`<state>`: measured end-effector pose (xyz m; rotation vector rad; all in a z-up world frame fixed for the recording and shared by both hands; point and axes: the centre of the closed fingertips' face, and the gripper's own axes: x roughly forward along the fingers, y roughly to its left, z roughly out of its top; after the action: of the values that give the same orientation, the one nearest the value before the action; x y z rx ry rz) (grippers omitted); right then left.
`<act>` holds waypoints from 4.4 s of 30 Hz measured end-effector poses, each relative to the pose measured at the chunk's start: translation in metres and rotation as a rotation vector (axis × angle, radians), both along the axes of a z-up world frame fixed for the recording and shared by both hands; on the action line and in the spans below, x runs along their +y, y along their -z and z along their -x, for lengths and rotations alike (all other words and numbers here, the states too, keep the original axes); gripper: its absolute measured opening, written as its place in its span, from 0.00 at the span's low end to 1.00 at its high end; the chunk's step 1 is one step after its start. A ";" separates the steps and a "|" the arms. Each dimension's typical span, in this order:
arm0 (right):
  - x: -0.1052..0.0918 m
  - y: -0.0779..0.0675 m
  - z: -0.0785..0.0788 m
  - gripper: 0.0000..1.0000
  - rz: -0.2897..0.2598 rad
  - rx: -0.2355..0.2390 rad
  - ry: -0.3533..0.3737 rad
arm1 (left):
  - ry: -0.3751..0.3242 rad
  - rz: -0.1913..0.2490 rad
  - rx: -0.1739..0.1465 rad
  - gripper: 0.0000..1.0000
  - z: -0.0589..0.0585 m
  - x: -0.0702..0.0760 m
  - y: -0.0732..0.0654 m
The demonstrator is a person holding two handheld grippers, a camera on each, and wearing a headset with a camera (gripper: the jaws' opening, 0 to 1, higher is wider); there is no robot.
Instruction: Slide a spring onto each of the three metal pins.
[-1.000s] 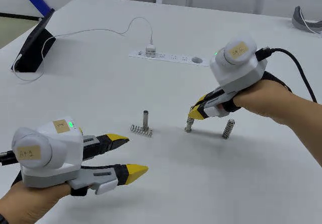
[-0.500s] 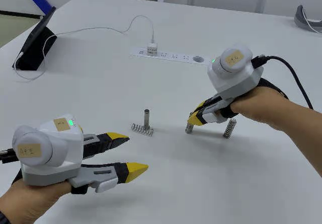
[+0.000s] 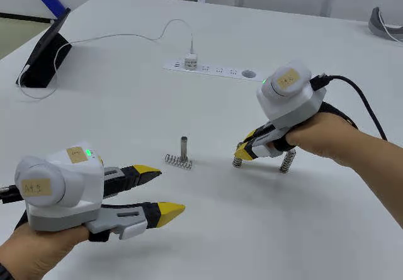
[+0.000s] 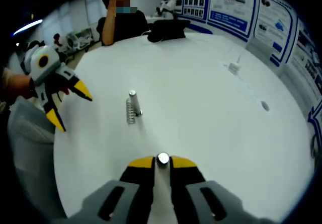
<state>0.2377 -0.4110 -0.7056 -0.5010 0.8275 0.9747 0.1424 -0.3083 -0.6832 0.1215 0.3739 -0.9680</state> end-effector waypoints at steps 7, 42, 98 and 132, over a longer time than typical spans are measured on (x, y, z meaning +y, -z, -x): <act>-0.002 0.000 0.001 0.17 0.004 -0.011 -0.004 | -0.002 0.001 0.001 0.47 0.000 0.001 0.000; 0.055 -0.021 0.017 0.21 -0.033 -0.090 -0.104 | -0.015 0.000 -0.008 0.46 -0.002 0.007 -0.004; 0.093 0.032 0.023 0.12 -0.007 -0.007 -0.127 | -0.037 -0.020 0.007 0.45 -0.006 0.020 0.001; 0.060 -0.018 0.103 0.12 0.046 -0.003 -0.454 | 0.102 -0.052 -0.031 0.35 0.008 -0.017 -0.005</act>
<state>0.1351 -0.3508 -0.6875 -0.7495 0.7488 1.3718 0.1348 -0.3255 -0.6784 0.2040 0.3671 -1.0562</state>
